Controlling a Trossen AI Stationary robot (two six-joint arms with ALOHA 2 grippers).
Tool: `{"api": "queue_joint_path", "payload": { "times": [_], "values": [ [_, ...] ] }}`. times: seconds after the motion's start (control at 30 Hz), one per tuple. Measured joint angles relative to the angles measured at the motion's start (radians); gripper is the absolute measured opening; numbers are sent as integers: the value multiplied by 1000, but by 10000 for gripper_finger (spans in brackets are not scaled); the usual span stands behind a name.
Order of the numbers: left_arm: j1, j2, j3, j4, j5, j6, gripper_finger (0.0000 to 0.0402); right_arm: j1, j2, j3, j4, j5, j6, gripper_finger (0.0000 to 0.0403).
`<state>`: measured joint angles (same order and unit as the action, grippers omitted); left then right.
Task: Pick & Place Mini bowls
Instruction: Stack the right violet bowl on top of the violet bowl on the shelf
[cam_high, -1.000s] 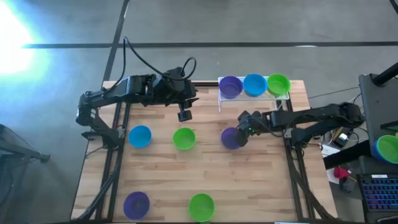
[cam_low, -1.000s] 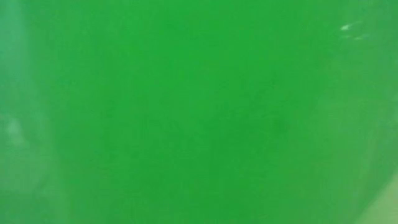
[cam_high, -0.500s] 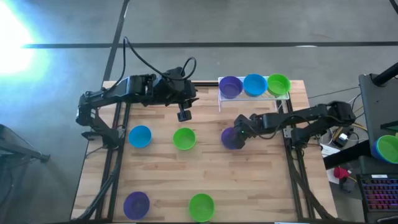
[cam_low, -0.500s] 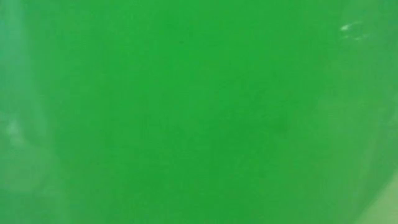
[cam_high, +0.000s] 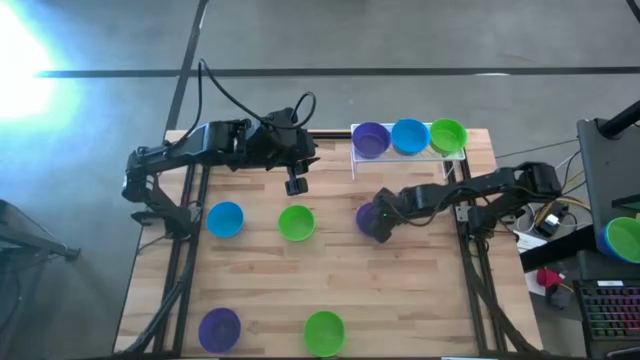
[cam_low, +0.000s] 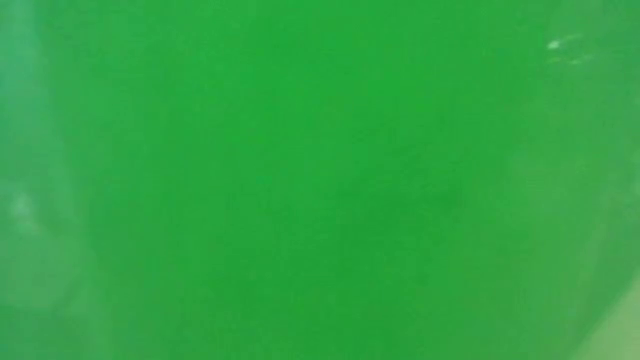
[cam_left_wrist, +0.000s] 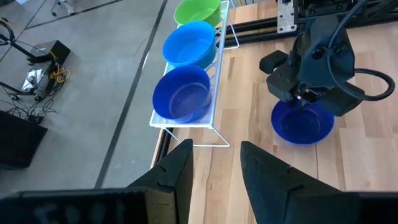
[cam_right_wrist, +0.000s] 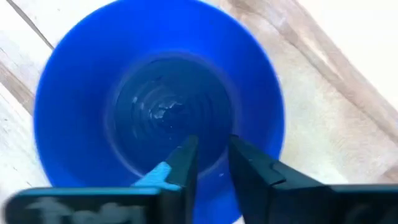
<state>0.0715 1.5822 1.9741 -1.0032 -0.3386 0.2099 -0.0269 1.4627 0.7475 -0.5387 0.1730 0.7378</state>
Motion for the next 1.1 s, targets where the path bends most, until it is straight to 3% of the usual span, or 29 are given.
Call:
{"api": "queue_joint_path", "payload": {
  "times": [0.1, 0.23, 1.1],
  "values": [
    [0, 0, 0, 0, 0, 0, 129, 0, 8, 0, -1, -17, 15, 26],
    [0, 0, 0, 0, 0, 0, 129, 0, 5, 1, -1, -19, 37, 10],
    [0, 0, 0, 0, 0, 0, 129, 0, -101, 42, -11, -24, 101, 8]
  ]
}}
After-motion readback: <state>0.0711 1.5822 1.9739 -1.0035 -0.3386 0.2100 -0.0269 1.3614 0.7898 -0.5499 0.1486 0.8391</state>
